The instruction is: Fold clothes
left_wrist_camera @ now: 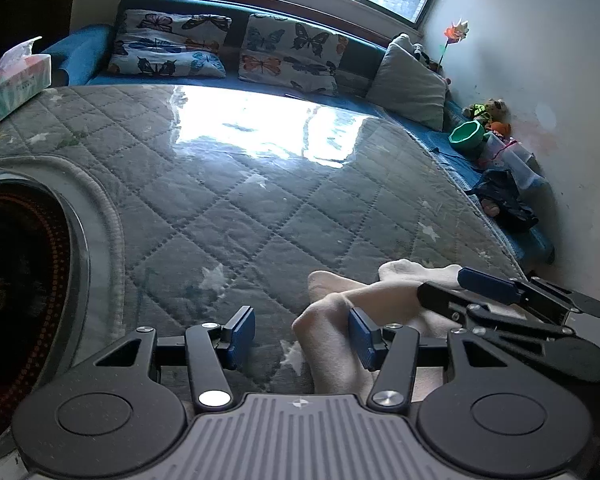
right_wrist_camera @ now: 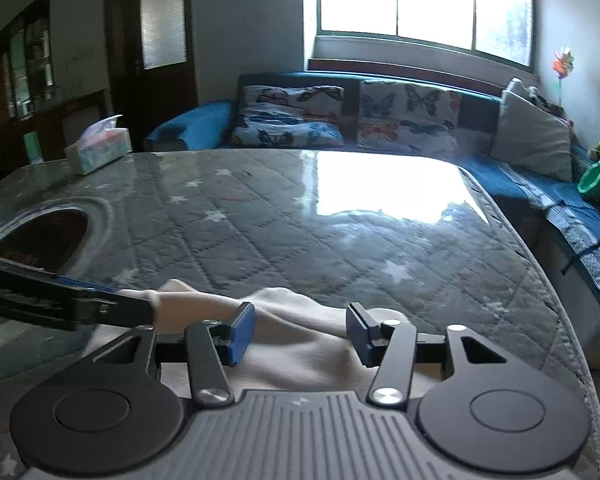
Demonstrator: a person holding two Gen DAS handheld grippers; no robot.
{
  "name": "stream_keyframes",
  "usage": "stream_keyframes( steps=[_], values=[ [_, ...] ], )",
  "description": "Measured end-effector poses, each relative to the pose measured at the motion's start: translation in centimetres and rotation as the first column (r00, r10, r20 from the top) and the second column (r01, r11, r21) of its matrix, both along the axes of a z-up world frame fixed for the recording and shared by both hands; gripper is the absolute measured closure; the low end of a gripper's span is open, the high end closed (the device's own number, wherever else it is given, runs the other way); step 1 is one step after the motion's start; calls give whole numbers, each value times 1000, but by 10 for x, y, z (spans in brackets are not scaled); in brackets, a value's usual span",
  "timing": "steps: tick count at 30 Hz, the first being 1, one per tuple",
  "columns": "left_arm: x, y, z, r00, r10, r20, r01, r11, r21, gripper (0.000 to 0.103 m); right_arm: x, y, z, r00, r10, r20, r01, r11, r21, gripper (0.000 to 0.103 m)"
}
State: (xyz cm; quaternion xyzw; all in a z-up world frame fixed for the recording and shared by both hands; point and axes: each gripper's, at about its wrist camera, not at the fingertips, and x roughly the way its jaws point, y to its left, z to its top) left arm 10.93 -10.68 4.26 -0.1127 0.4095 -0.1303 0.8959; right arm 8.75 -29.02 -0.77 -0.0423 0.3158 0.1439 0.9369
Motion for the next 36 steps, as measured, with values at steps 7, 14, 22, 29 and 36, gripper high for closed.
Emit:
stream_keyframes(
  steps=[7, 14, 22, 29, 36],
  values=[
    [3, 1, -1, 1000, -1, 3, 1, 1000, 12, 48, 10, 21, -10, 999, 34, -20, -35, 999, -42, 46],
    [1, -3, 0, 1000, 4, 9, -5, 999, 32, 48, -8, 23, -1, 998, 64, -21, -65, 997, -36, 46],
    [-2, -8, 1, 1000, 3, 20, -5, 998, 59, 48, -55, 21, -3, 994, 104, -30, -104, 994, -20, 46],
    [-1, -10, 0, 1000, 4, 29, -6, 997, 78, 48, -94, 28, -5, 992, 126, 12, -125, 992, -19, 46],
    [-2, -12, -1, 999, 0, 38, -3, 995, 96, 48, -115, 28, 4, 990, 114, 84, -115, 993, 8, 46]
  ],
)
